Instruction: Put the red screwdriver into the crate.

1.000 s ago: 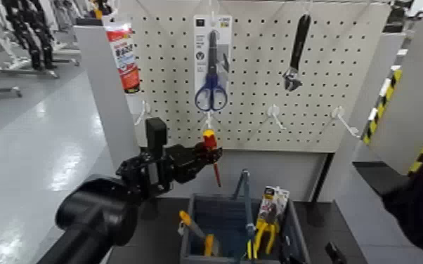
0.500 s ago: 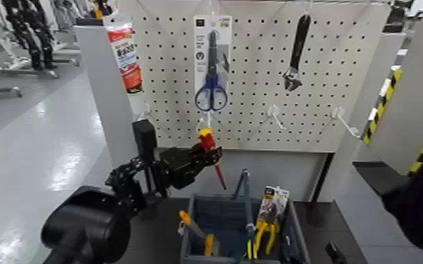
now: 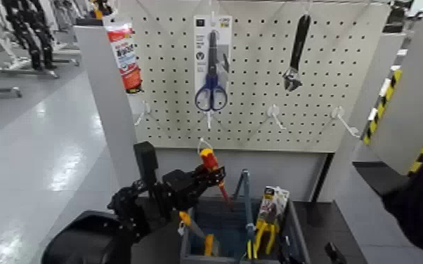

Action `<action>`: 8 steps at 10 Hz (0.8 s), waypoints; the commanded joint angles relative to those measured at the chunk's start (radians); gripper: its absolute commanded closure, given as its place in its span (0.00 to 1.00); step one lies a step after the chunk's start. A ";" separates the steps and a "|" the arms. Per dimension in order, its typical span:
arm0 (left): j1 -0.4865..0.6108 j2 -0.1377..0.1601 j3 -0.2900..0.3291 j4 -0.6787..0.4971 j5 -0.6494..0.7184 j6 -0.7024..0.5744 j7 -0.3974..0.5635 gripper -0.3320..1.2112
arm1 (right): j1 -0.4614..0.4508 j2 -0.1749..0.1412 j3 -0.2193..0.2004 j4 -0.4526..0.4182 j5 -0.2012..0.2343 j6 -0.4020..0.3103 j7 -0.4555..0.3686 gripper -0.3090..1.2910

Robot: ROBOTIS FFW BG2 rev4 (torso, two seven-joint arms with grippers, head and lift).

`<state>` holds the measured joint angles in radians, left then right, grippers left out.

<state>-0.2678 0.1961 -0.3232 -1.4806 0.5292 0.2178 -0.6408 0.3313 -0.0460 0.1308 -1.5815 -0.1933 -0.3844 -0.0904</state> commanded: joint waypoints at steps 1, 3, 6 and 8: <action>0.012 0.000 -0.027 0.049 0.055 -0.011 0.015 0.98 | 0.000 0.000 0.001 0.000 0.000 -0.001 0.001 0.28; 0.013 0.002 -0.080 0.138 0.178 -0.044 0.044 0.98 | 0.000 0.002 0.001 0.001 0.000 -0.001 0.001 0.28; 0.007 -0.003 -0.140 0.217 0.270 -0.040 0.073 0.85 | -0.002 0.002 0.003 0.003 0.000 -0.001 0.001 0.28; 0.012 0.002 -0.169 0.217 0.313 -0.071 0.118 0.40 | -0.002 0.002 0.003 0.001 -0.002 -0.001 0.001 0.28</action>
<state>-0.2590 0.1966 -0.4836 -1.2644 0.8301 0.1608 -0.5255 0.3308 -0.0445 0.1335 -1.5785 -0.1950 -0.3851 -0.0889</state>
